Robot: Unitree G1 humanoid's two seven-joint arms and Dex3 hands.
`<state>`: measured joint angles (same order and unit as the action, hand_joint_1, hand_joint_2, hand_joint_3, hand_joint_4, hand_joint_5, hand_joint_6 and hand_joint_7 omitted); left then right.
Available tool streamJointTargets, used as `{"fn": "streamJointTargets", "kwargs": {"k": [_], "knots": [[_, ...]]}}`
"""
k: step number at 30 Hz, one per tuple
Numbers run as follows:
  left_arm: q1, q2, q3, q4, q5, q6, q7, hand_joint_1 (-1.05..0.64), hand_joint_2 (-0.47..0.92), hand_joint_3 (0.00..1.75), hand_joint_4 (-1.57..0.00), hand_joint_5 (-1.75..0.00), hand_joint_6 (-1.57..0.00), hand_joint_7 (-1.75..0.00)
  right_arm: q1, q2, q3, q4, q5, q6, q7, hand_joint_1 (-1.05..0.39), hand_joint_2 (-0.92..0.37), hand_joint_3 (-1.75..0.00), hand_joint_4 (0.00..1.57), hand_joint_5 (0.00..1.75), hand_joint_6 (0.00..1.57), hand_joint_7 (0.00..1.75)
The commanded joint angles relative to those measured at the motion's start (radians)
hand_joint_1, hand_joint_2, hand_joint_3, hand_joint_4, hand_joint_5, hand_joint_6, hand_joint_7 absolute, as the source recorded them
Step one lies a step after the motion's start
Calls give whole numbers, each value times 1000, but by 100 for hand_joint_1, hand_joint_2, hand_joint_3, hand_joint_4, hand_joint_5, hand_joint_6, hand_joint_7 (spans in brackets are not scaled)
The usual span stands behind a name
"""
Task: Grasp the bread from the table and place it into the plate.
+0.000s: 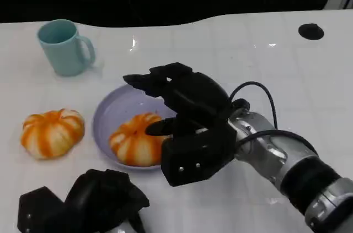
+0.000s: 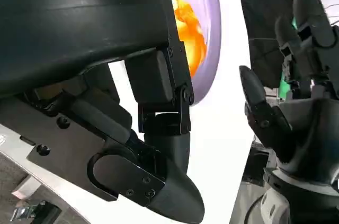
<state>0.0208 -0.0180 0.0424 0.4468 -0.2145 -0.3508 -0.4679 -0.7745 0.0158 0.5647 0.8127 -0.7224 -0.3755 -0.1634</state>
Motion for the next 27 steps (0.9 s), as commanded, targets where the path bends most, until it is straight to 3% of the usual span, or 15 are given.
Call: {"fn": "streamJointTargets", "kwargs": {"k": [1,9,18,23,24,26,27], "knots": [[-6,12,7,13,-6,-10,-3,-105,80,1,-151,-93,-157,-47,60,-59,-22,-113,26,-19,14,-75,-92,-28,5,39,25,2],[-10,11,6,19,0,-14,2,-105,80,1,-150,-93,-157,-47,205,-125,-70,-271,85,-96,-1,-63,-92,-23,19,50,36,7],[-12,9,2,14,10,-9,18,-105,80,1,-150,-93,-157,-49,399,-172,-172,-396,260,-201,51,-50,-92,-19,28,75,55,14],[-15,8,3,14,6,-7,15,-105,80,0,-150,-93,-157,-49,493,-194,-223,-434,353,-265,90,-36,-92,-20,44,88,71,22],[-15,8,3,14,7,-7,15,-105,80,0,-150,-93,-157,-49,509,-194,-233,-432,377,-281,100,-34,-90,-24,47,91,73,24],[-16,9,3,14,5,-4,14,-105,79,0,-151,-94,-157,-49,538,-193,-250,-424,434,-317,130,-28,-65,-70,57,108,79,35],[-16,9,4,15,2,-3,11,-105,79,0,-151,-94,-157,-49,557,-190,-258,-428,472,-320,155,-27,-59,-80,60,113,81,38]]}}
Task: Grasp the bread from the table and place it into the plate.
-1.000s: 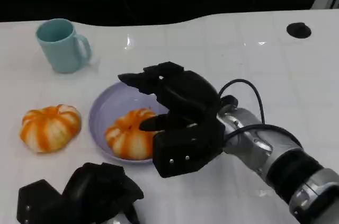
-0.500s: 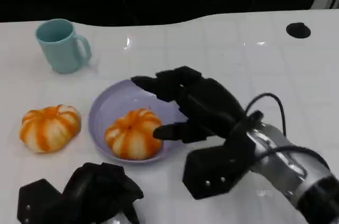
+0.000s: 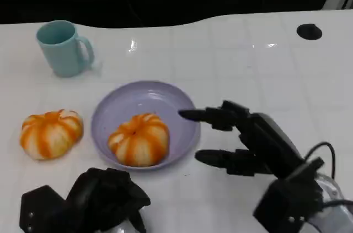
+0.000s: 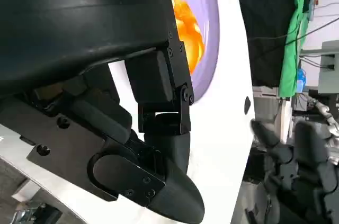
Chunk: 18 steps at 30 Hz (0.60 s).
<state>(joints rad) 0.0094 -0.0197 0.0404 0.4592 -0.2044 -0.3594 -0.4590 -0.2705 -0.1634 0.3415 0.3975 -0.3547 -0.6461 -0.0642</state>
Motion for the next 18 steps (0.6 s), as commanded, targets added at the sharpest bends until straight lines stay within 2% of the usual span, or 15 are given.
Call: {"fn": "streamJointTargets", "kwargs": {"k": [1,3,5,7,8,10,13,18], "knots": [[-5,11,6,3,-8,7,2,-105,79,0,-151,-93,-157,-49,73,-9,-42,-22,139,-41,82,-24,-57,-85,62,121,82,48],[-5,11,6,2,-10,9,0,-105,79,0,-151,-93,-157,-49,104,-6,-52,-46,187,-17,123,-23,-56,-86,62,130,77,67],[-4,11,5,-1,-11,11,-1,-105,79,0,-150,-93,-157,-49,137,-3,-63,-77,215,3,149,-22,-52,-95,63,156,74,98],[-1,12,3,-5,-7,12,4,-105,79,0,-150,-93,-157,-49,170,-1,-76,-100,228,9,162,-21,-50,-100,65,169,70,119],[0,12,2,-8,-5,12,6,-105,79,0,-151,-93,-157,-49,183,-1,-82,-110,231,13,168,-21,-50,-101,65,169,67,127],[2,12,1,-11,-6,13,6,-105,79,0,-151,-93,-157,-49,210,-3,-91,-135,238,32,178,-22,-50,-101,63,167,64,136],[6,10,1,-20,-12,21,4,-105,79,0,-150,-93,-157,-49,257,-8,-109,-172,264,62,206,-24,-51,-102,60,172,60,144],[7,10,-1,-23,-10,20,6,-105,79,0,-150,-93,-157,-48,326,-16,-136,-214,289,77,242,-24,-50,-105,55,175,56,149]]}}
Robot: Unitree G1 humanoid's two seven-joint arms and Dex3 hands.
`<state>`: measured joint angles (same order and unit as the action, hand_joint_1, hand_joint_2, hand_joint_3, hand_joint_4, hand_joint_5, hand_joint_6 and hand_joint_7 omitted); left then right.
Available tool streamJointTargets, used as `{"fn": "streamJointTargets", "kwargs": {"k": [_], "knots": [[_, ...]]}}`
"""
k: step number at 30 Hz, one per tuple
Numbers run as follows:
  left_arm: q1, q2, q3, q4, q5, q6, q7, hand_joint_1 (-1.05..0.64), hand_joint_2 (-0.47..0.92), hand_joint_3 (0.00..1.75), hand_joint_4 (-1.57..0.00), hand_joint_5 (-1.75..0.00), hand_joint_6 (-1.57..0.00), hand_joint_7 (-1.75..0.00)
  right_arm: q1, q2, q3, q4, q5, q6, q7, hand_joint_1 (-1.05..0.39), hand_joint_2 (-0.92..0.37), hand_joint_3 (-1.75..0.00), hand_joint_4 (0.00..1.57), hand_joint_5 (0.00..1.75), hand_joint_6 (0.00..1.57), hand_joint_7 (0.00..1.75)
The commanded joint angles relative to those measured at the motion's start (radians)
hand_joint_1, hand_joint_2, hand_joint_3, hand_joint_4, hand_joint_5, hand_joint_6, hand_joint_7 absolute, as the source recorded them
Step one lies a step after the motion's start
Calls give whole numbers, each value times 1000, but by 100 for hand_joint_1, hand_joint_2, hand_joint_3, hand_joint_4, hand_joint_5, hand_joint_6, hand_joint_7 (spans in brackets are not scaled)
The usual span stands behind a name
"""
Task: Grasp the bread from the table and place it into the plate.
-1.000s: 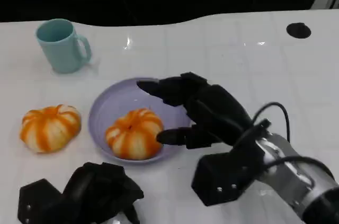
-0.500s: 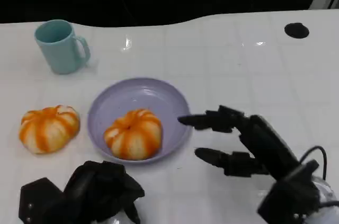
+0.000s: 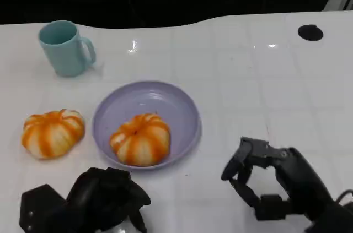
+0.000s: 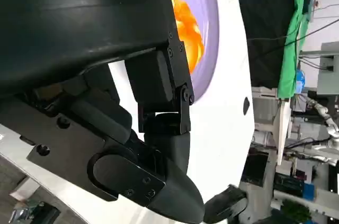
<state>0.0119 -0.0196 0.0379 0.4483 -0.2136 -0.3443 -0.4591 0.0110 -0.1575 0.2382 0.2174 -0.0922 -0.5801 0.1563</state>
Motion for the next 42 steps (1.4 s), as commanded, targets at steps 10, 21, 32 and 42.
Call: {"fn": "streamJointTargets", "kwargs": {"k": [10,21,32,42], "knots": [[9,16,5,-21,-8,10,-1,-105,80,1,-150,-93,-157,-47,101,-5,-74,-18,-13,-6,-2,-30,-65,-79,55,175,51,147],[16,20,6,-39,-1,19,9,-105,80,1,-150,-93,-157,-48,89,-5,-97,74,-67,-78,-56,-32,-66,-80,56,175,51,147],[11,25,11,-24,-8,14,-1,-105,81,1,-150,-94,-157,-47,58,-4,-104,133,-97,-114,-82,-33,-66,-81,62,175,55,144],[10,27,13,-23,-6,15,-1,-105,80,0,-149,-95,-157,-48,60,0,-100,130,-86,-127,-74,-33,-64,-81,64,175,59,140]]}}
